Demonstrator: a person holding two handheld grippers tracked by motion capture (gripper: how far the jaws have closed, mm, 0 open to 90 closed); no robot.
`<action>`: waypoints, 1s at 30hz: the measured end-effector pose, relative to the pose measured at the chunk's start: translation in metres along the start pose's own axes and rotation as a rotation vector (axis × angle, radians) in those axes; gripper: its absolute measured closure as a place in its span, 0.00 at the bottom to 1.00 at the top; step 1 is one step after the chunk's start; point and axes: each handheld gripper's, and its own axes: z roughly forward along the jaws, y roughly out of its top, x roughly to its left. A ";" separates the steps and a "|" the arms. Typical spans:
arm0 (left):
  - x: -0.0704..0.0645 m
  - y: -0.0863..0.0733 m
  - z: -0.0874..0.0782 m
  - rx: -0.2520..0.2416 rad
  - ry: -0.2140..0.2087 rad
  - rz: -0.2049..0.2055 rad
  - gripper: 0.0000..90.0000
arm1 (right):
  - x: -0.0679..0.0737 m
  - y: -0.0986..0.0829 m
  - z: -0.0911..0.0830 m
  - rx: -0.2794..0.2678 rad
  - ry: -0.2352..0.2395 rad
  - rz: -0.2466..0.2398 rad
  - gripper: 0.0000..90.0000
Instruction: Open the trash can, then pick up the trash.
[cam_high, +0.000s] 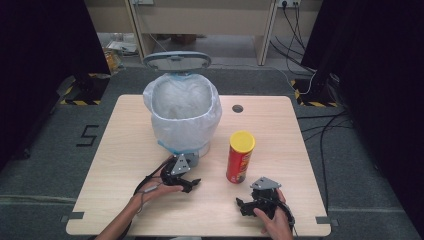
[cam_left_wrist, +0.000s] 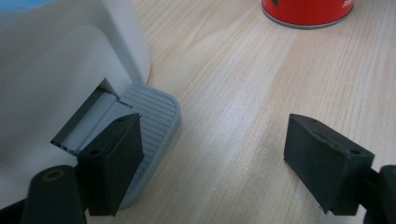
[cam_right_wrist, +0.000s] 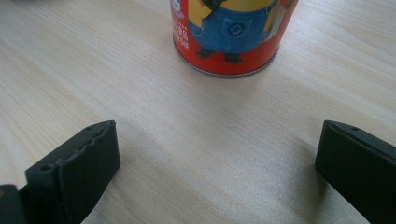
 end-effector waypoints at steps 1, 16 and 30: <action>0.000 0.000 0.000 0.000 0.000 0.000 0.21 | 0.000 0.000 0.000 0.000 0.000 0.000 0.00; -0.001 0.000 0.000 0.001 0.004 0.002 0.21 | 0.000 0.000 0.000 0.000 0.000 0.000 0.00; -0.001 0.000 0.000 0.002 0.006 0.004 0.21 | 0.004 0.003 -0.011 -0.177 0.018 0.000 0.17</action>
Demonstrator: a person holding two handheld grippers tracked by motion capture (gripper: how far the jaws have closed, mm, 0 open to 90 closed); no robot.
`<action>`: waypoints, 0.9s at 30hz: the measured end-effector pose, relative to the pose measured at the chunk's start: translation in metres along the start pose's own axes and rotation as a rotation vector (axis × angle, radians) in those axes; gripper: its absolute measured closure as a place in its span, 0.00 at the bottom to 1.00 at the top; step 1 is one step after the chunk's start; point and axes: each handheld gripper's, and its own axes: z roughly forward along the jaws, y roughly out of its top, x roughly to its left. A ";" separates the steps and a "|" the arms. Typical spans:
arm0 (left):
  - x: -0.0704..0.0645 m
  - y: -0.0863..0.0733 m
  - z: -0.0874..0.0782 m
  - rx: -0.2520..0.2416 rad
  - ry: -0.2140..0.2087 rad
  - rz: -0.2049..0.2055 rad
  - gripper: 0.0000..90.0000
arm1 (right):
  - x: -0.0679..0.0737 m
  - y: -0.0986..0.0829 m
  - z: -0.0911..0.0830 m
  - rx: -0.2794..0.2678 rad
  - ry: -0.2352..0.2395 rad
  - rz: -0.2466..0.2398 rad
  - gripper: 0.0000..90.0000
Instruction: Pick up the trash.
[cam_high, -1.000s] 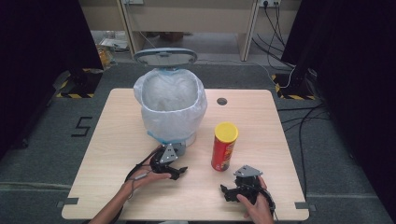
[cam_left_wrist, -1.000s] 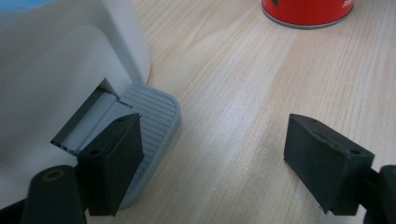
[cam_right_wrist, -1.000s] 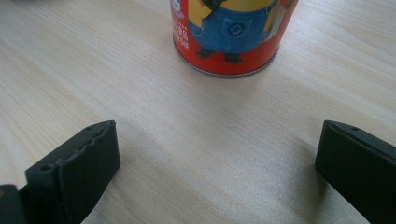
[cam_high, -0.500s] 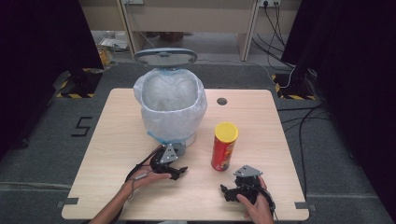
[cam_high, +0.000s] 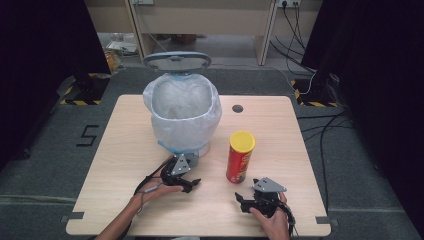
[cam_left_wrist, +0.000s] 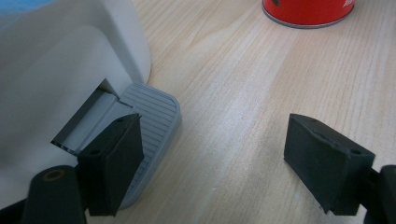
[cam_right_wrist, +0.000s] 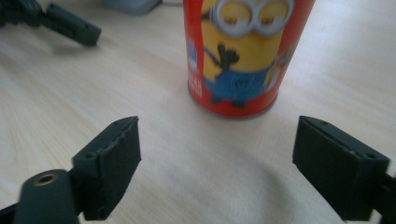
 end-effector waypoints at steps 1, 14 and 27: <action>0.000 0.000 0.000 0.000 0.000 0.000 0.21 | 0.000 0.002 -0.001 -0.018 0.000 -0.008 0.17; 0.000 0.000 0.000 -0.002 0.002 0.001 0.21 | -0.001 0.020 -0.003 -0.172 -0.042 -0.015 0.17; 0.000 0.000 0.000 -0.003 0.002 0.000 0.21 | -0.004 0.038 0.016 -0.207 -0.031 0.004 0.20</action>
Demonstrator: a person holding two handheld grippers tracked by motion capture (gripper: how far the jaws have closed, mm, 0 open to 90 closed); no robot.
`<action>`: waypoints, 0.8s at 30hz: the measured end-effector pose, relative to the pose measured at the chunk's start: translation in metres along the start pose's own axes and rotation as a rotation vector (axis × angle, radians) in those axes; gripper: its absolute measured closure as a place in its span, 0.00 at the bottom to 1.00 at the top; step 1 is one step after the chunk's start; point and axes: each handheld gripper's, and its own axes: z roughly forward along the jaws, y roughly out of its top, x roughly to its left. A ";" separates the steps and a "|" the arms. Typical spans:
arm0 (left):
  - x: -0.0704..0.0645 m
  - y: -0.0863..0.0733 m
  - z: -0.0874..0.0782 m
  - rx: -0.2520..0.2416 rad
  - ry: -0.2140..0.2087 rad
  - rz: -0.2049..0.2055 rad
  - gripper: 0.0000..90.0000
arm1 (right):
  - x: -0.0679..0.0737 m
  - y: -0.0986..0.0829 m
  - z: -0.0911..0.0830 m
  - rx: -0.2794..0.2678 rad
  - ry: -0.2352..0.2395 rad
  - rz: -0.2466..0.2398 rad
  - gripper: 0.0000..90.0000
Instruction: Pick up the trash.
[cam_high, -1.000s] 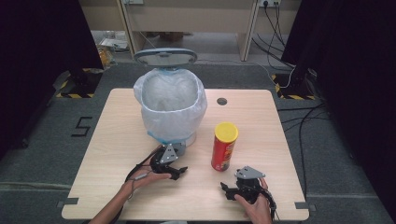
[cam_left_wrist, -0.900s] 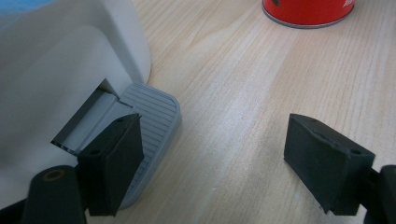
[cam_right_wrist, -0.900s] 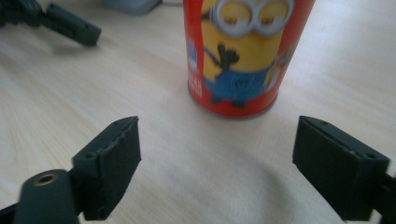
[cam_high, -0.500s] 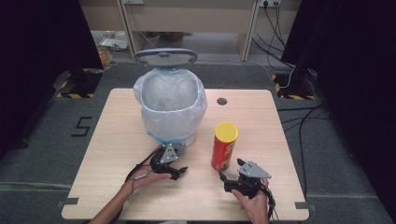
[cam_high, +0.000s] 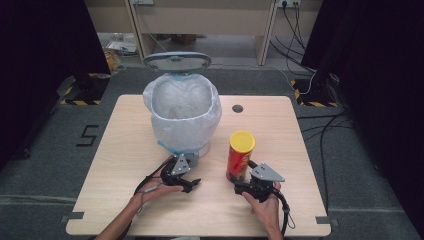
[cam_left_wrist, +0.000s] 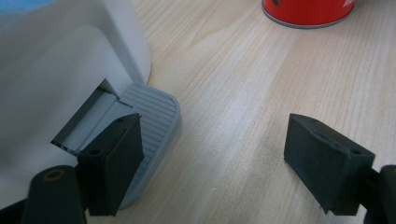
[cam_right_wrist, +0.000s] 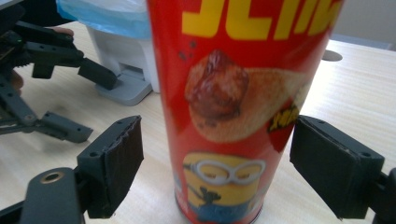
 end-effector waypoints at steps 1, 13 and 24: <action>0.000 0.000 0.000 0.000 0.000 0.000 0.21 | -0.001 0.001 0.002 -0.005 0.000 -0.002 0.20; 0.000 0.000 0.000 0.000 -0.003 0.001 0.21 | -0.006 0.000 0.019 -0.017 0.005 0.034 0.26; 0.000 0.000 0.000 -0.001 -0.005 0.001 0.21 | -0.005 0.000 0.020 -0.042 -0.030 -0.003 0.28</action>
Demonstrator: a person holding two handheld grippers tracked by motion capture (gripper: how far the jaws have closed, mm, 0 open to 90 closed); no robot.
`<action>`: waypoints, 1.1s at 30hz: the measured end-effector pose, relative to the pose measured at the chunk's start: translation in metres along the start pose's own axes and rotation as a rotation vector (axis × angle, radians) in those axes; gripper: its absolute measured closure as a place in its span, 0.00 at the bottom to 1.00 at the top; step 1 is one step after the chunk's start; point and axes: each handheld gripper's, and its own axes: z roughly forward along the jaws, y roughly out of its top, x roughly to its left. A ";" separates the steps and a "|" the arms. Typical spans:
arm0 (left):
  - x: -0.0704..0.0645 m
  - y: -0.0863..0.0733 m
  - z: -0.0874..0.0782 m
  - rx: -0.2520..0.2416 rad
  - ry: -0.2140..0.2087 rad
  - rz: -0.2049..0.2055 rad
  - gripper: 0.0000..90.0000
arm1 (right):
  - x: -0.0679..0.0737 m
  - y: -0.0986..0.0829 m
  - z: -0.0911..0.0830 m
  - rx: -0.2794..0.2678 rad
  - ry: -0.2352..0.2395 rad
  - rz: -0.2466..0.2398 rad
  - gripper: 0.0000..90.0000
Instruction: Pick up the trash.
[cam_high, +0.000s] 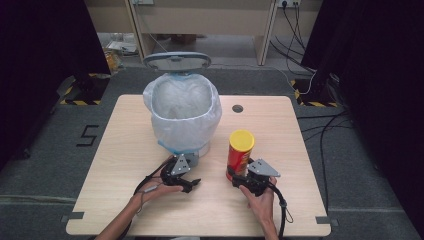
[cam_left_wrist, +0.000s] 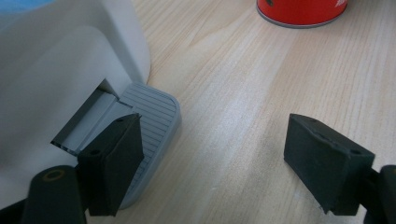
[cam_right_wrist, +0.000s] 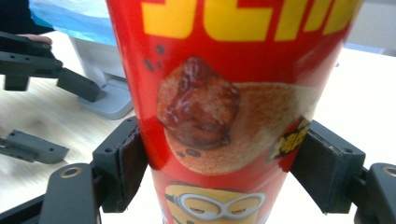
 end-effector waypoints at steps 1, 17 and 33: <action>0.000 0.000 0.000 0.000 0.000 -0.001 0.21 | 0.000 0.001 -0.002 -0.009 -0.007 0.003 0.28; 0.000 0.000 0.000 0.000 0.000 0.001 0.21 | -0.011 0.029 -0.021 -0.082 -0.055 0.031 0.28; 0.000 0.000 0.000 -0.004 0.001 -0.001 0.21 | -0.019 0.093 -0.024 -0.105 -0.066 -0.003 0.28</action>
